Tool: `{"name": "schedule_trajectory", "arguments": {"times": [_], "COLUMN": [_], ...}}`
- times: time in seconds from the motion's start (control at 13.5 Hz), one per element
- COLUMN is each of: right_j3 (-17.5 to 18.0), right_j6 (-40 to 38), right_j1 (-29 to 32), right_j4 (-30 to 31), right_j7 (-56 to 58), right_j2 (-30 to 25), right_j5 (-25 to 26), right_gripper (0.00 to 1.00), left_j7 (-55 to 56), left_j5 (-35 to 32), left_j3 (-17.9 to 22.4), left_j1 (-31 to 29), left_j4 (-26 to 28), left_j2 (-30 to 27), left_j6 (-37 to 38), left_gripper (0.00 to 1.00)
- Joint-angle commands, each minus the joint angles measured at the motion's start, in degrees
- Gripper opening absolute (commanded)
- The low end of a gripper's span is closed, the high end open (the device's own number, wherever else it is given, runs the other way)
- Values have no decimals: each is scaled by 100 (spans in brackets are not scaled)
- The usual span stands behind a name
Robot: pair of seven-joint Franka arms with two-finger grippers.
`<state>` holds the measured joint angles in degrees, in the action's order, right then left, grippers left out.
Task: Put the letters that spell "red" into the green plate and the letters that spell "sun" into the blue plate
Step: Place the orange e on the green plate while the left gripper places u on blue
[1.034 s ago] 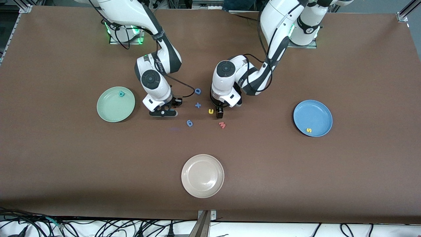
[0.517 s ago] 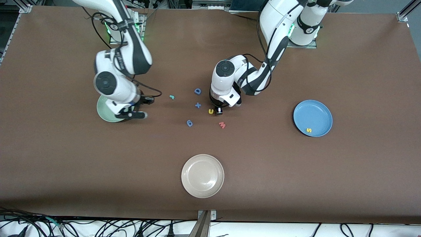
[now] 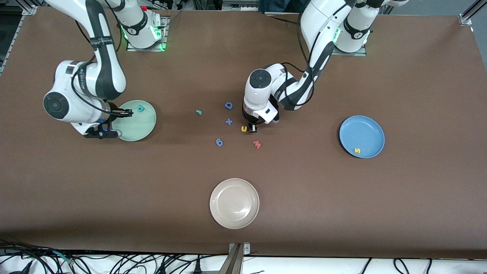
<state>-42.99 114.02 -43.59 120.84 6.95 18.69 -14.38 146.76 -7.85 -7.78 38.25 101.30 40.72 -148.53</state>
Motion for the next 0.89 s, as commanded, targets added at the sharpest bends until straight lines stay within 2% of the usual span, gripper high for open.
{"name": "schedule_trajectory", "arguments": {"times": [0.0,0.15,0.3,0.52,0.66,0.81], "right_j3": [-105,-105,-96,-78,-43,88], "right_j6": [697,1568,1877,1940,1984,1984], "right_j1": [-44,-53,-62,-53,-53,-53], "right_j4": [622,1255,1485,1565,1556,1548], "right_j7": [131,131,114,114,131,158], "right_j2": [21,12,161,223,328,355], "right_j5": [41,41,-21,-56,-248,-608], "right_gripper": [0,0,0,0,0,0], "left_j7": [-59,-252,-620,-1507,-2227,-3201], "left_j5": [-260,-261,-261,-217,-181,-173], "left_j3": [84,162,163,110,58,-214], "left_j1": [-10,-71,-317,-721,-1080,-1642], "left_j4": [-84,-66,-40,21,31,39], "left_j2": [-11,-256,-494,-766,-872,-899], "left_j6": [51,305,377,631,850,1166], "left_gripper": [7,7,7,8,8,8]}}
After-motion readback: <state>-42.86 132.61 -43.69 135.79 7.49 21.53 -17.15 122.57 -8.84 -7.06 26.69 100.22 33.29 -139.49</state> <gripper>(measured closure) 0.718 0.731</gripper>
